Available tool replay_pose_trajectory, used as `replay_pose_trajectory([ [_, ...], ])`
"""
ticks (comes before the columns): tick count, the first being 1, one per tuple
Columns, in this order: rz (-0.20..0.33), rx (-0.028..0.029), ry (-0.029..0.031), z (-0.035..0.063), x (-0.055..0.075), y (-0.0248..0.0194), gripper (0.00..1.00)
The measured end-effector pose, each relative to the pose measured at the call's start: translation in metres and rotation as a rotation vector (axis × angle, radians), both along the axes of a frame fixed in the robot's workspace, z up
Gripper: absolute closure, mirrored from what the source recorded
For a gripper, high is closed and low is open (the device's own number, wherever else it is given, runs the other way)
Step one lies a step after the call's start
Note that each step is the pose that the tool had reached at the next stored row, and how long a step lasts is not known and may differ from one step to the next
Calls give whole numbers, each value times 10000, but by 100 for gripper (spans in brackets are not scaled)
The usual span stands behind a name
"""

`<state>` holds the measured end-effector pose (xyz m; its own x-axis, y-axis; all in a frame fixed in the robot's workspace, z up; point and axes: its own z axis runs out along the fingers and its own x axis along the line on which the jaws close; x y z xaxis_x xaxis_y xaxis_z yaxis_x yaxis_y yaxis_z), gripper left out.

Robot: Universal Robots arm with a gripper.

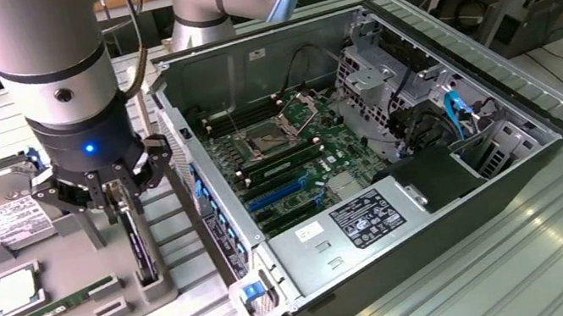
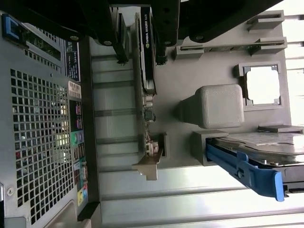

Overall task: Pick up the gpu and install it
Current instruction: 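Pick up the gpu and move the gpu toward the slot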

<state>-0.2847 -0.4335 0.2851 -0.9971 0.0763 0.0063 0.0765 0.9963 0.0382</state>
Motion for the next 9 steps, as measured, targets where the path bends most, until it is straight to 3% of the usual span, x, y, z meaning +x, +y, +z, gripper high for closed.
replay_pose_trajectory([
  [9,0,33,50,-145,-1,0,64],
])
